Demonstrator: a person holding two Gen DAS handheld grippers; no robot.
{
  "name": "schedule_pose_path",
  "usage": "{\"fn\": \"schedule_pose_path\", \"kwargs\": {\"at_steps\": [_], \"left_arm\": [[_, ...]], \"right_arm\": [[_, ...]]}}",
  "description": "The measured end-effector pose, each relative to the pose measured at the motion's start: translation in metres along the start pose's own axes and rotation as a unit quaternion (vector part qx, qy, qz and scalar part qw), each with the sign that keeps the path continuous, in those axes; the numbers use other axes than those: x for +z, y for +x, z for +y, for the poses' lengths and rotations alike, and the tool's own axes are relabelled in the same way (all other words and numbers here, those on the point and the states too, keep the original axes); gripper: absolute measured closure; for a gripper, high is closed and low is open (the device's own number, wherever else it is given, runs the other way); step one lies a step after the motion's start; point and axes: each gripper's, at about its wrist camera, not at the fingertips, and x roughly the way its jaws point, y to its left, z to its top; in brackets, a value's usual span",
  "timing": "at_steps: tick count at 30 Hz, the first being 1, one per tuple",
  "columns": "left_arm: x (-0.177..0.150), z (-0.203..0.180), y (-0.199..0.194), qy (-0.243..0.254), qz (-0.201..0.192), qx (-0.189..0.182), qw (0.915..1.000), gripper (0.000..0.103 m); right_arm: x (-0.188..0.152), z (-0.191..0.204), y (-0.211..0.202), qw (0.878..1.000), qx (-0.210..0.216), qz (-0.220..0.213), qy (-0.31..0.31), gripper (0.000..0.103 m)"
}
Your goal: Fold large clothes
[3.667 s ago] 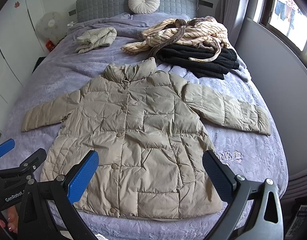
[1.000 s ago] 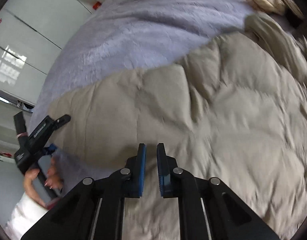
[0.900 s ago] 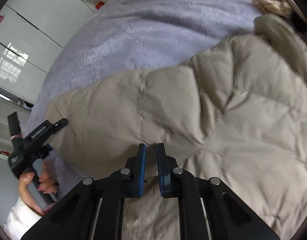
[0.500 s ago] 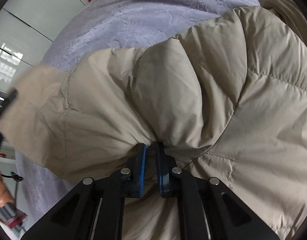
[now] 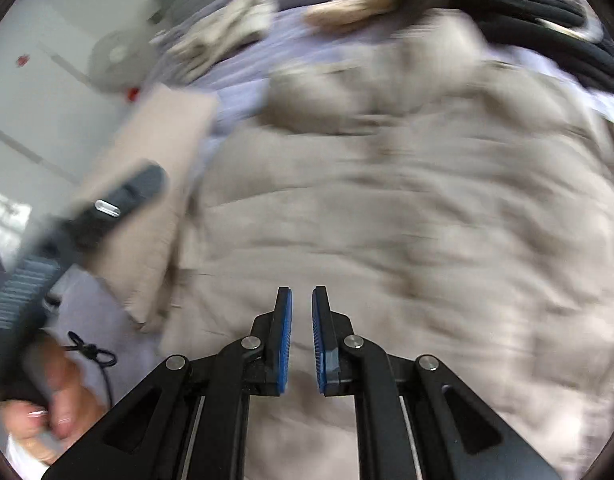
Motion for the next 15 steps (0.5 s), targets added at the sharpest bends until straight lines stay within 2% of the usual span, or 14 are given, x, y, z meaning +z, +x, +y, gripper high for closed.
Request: {"fn": "schedule_pose_path", "kwargs": {"at_steps": [3,6,7,8,10,11,13,15], "left_arm": [[-0.023,-0.044,0.033,0.059,0.044,0.043,0.9964,0.096],[-0.050,-0.065,0.053,0.105,0.074,0.090,0.9877,0.096],[-0.055,-0.068,0.053,0.117,0.073,0.102,0.9852,0.090],[-0.059,-0.070,0.052,0.126,0.073,0.104,0.9839,0.081],[-0.061,-0.071,0.047,0.126,0.073,0.094,0.9848,0.011],[-0.061,-0.073,0.043,0.125,0.062,0.102,0.9850,0.002],[-0.062,-0.074,0.029,0.129,0.038,0.115,0.9843,0.000],[-0.060,-0.066,0.019,0.117,0.044,0.118,0.9851,0.000]], "right_arm": [[-0.004,-0.041,-0.017,0.999,-0.031,-0.005,0.023,0.093],[-0.008,-0.071,-0.024,0.998,-0.040,-0.001,0.045,0.092],[-0.008,-0.078,-0.025,0.998,-0.039,0.000,0.053,0.092],[-0.010,-0.085,-0.029,0.998,-0.039,0.000,0.057,0.092],[-0.016,-0.101,-0.043,0.997,-0.036,0.001,0.067,0.092],[-0.026,-0.110,-0.051,0.997,-0.035,0.000,0.070,0.092],[-0.026,-0.111,-0.051,0.997,-0.031,0.002,0.074,0.090],[-0.025,-0.110,-0.051,0.997,-0.032,0.003,0.069,0.090]]}}
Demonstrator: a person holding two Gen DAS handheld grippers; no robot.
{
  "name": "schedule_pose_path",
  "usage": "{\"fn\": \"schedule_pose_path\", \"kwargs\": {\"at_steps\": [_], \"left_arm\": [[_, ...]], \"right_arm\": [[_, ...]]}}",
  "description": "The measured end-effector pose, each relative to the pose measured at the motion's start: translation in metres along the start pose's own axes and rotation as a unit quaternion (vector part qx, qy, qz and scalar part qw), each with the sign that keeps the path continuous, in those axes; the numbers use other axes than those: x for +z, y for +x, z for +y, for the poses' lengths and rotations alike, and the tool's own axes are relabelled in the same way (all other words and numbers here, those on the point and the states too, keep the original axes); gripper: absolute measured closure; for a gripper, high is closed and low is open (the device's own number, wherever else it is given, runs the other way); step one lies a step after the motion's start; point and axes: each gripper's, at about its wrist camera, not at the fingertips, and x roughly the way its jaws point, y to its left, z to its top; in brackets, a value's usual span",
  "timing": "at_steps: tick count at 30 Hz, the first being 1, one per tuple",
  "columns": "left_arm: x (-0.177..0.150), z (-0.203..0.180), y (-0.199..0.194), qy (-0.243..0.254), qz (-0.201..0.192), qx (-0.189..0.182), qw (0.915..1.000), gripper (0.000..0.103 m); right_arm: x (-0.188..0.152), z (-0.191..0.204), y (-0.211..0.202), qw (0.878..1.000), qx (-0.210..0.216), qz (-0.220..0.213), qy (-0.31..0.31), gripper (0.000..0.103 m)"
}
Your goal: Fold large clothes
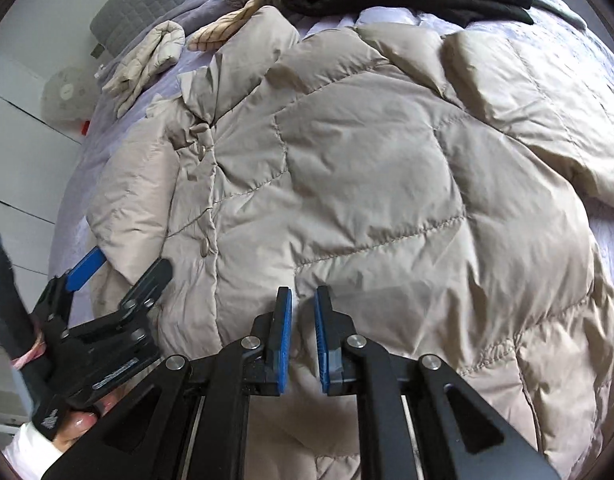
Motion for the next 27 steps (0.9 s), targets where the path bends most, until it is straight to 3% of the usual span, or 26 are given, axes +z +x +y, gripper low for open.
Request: {"fn": "schedule_pose_path", "kwargs": {"at_steps": [1,3,4,5,8,10,13,16,18,19,20,22,23,25,27], "left_arm": [[-0.002,0.009,-0.007,-0.011,-0.003,0.002,0.9999,0.000],[-0.007,0.042,-0.030,-0.057,-0.027,0.008,0.9980,0.000],[-0.012,0.056,-0.035,-0.077,-0.033,0.016,0.9964,0.000],[-0.016,0.080,-0.044,-0.109,-0.040,0.037,0.9925,0.000],[-0.026,0.132,-0.043,-0.166,-0.027,0.108,0.9798,0.000],[-0.035,0.163,-0.026,-0.196,0.010,0.138,0.9708,0.000],[-0.050,0.185,-0.002,-0.228,0.048,0.148,0.9610,0.000],[-0.063,0.186,0.012,-0.250,0.070,0.125,0.9577,0.000],[-0.067,0.181,0.016,-0.252,0.074,0.124,0.9570,0.000],[-0.067,0.179,0.018,-0.249,0.074,0.127,0.9573,0.000],[-0.068,0.179,0.018,-0.247,0.074,0.128,0.9577,0.000],[-0.067,0.177,0.020,-0.241,0.075,0.130,0.9589,0.000],[-0.066,0.177,0.021,-0.239,0.075,0.128,0.9597,0.000],[-0.071,0.178,0.020,-0.236,0.076,0.127,0.9605,0.000],[-0.072,0.179,0.020,-0.232,0.077,0.126,0.9616,0.000]], "right_arm": [[0.000,0.005,-0.002,1.000,-0.004,-0.001,-0.010,0.087],[-0.005,0.018,-0.013,0.999,-0.010,-0.010,-0.043,0.061],[-0.007,0.030,-0.019,0.997,-0.014,-0.020,-0.067,0.025],[-0.006,0.047,-0.021,0.995,-0.016,-0.032,-0.092,0.009],[-0.007,0.118,-0.019,0.975,-0.035,-0.072,-0.206,0.009],[-0.011,0.162,-0.002,0.954,-0.072,-0.086,-0.278,0.009],[-0.017,0.210,0.036,0.917,-0.127,-0.099,-0.364,0.009],[-0.016,0.221,0.059,0.899,-0.164,-0.113,-0.390,0.009],[-0.011,0.219,0.073,0.888,-0.203,-0.109,-0.397,0.023],[-0.007,0.215,0.074,0.890,-0.204,-0.106,-0.394,0.079],[-0.002,0.205,0.071,0.900,-0.199,-0.102,-0.375,0.098],[0.006,0.173,0.046,0.933,-0.158,-0.116,-0.302,0.098],[0.014,0.149,0.034,0.956,-0.116,-0.114,-0.245,0.098],[0.024,0.099,0.023,0.986,-0.036,-0.100,-0.126,0.098],[0.027,0.049,0.021,0.997,0.014,-0.073,-0.011,0.094]]}}
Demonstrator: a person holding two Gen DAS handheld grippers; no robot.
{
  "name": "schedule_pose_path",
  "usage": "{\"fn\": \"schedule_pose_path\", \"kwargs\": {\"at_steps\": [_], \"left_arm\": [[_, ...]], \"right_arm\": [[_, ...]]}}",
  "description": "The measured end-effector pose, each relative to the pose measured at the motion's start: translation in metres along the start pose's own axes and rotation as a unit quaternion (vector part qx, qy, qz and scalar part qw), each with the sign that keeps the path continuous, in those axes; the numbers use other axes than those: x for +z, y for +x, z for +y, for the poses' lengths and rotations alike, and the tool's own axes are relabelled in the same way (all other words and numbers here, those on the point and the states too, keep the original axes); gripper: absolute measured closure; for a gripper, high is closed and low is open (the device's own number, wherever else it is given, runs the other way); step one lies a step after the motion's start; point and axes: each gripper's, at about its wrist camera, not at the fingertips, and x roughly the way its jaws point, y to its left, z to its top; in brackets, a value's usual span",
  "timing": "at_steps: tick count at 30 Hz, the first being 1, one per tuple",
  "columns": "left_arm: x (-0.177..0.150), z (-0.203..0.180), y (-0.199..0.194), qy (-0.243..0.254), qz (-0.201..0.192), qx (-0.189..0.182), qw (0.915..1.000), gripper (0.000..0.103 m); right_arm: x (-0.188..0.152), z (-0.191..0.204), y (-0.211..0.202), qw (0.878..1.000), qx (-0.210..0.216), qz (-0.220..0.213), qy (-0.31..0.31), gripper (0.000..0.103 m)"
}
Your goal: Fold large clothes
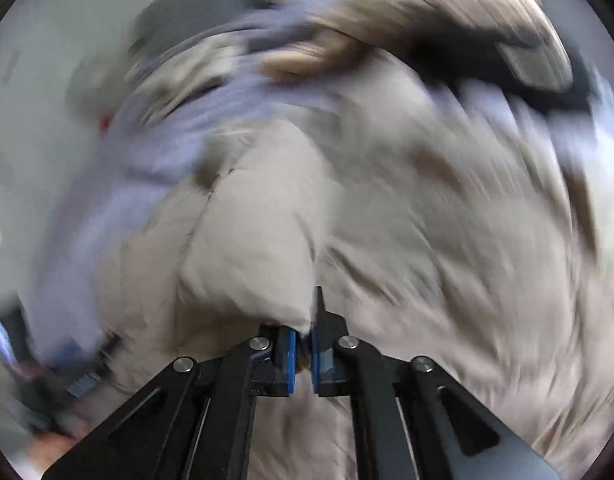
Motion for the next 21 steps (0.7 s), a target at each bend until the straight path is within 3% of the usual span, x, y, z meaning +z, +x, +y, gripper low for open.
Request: {"fn": "schedule_pose_path", "kwargs": {"at_steps": [2,4,7,9,12,14,17,21], "left_arm": [[0.001,-0.002,0.000,0.005,0.001,-0.001,1.0000,0.000],[0.002,-0.006,-0.002,0.014,-0.002,0.009,0.9998,0.000],[0.005,-0.011,-0.009,0.027,-0.013,0.011,0.9995,0.000],[0.005,-0.015,-0.008,0.037,-0.014,0.016,0.9991,0.000],[0.005,-0.018,-0.004,0.039,-0.011,0.023,0.9989,0.000],[0.004,-0.020,-0.002,0.039,-0.009,0.027,0.9988,0.000],[0.004,-0.023,0.000,0.044,-0.008,0.032,0.9985,0.000],[0.005,-0.028,-0.002,0.052,-0.006,0.042,0.9977,0.000]], "right_arm": [[-0.003,-0.035,-0.005,0.997,0.007,0.013,0.081,0.076],[-0.005,-0.054,-0.023,0.994,-0.022,-0.008,0.109,0.076],[-0.003,-0.049,-0.056,0.993,-0.034,-0.066,0.090,0.076],[0.006,-0.034,-0.061,0.996,-0.026,-0.077,0.048,0.076],[0.021,-0.011,-0.042,0.997,-0.029,-0.064,-0.022,0.076],[0.023,-0.009,-0.020,0.997,-0.049,-0.027,-0.045,0.079],[0.011,-0.027,0.012,0.995,-0.085,0.041,-0.030,0.081],[0.006,-0.042,0.008,0.996,-0.081,0.037,-0.017,0.083]]}}
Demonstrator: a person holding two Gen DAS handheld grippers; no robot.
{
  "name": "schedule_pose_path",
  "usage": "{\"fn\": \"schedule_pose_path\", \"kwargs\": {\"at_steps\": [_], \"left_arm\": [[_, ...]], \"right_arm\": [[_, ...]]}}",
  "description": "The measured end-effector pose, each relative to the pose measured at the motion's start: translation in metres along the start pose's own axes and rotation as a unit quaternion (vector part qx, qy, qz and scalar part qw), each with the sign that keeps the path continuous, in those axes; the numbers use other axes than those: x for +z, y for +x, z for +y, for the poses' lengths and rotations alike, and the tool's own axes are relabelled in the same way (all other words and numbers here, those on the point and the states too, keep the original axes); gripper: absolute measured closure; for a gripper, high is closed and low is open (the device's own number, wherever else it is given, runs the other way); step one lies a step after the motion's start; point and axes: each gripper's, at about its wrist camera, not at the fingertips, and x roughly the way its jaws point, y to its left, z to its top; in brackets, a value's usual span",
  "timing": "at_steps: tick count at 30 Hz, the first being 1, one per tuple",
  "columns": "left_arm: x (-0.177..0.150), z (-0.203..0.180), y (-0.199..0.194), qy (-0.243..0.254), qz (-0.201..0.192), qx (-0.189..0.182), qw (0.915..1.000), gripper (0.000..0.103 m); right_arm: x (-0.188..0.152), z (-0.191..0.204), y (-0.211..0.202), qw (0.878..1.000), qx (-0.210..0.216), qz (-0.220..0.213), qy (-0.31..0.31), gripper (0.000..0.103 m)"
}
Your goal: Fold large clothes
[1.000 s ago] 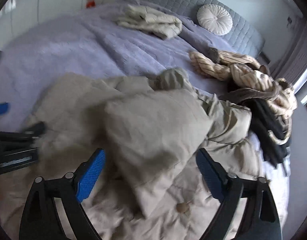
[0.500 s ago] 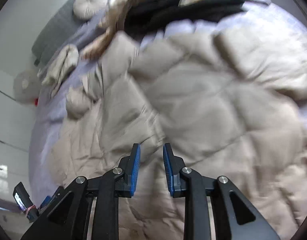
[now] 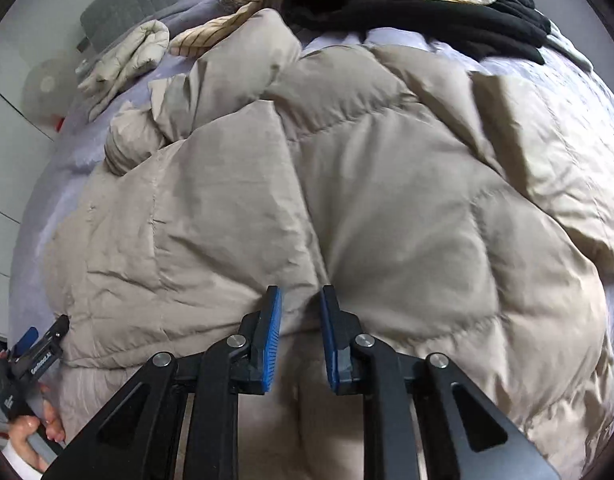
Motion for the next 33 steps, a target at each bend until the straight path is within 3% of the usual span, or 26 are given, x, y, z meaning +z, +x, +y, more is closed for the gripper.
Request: {"fn": "schedule_pose_path", "kwargs": {"at_steps": [9,13,18,23,26,27,28,33], "left_arm": [[0.006,-0.036,-0.051,0.042,-0.010,-0.023,0.9988,0.000],[0.000,-0.072,-0.075,0.068,-0.002,-0.055,0.9962,0.000],[-0.014,-0.124,-0.099,0.104,0.015,-0.091,0.9903,0.000],[-0.027,-0.166,-0.117,0.132,0.035,-0.114,0.9840,0.000],[-0.034,-0.189,-0.125,0.149,0.042,-0.118,0.9809,0.000],[-0.036,-0.197,-0.128,0.154,0.044,-0.120,0.9798,0.000],[-0.038,-0.204,-0.130,0.158,0.045,-0.121,0.9789,0.000],[-0.052,-0.236,-0.143,0.174,0.049,-0.124,0.9757,0.000]], "right_arm": [[-0.017,-0.030,-0.037,0.998,0.046,0.011,0.032,0.079],[-0.032,-0.051,-0.057,0.996,0.067,0.017,0.053,0.062],[-0.051,-0.085,-0.077,0.993,0.082,0.022,0.084,0.057],[-0.067,-0.132,-0.099,0.989,0.091,0.016,0.119,0.038],[-0.073,-0.160,-0.110,0.986,0.090,0.007,0.142,0.036],[-0.075,-0.169,-0.113,0.984,0.091,0.003,0.151,0.032],[-0.077,-0.178,-0.115,0.982,0.093,0.000,0.161,0.019],[-0.083,-0.227,-0.124,0.970,0.107,-0.022,0.219,0.016]]}}
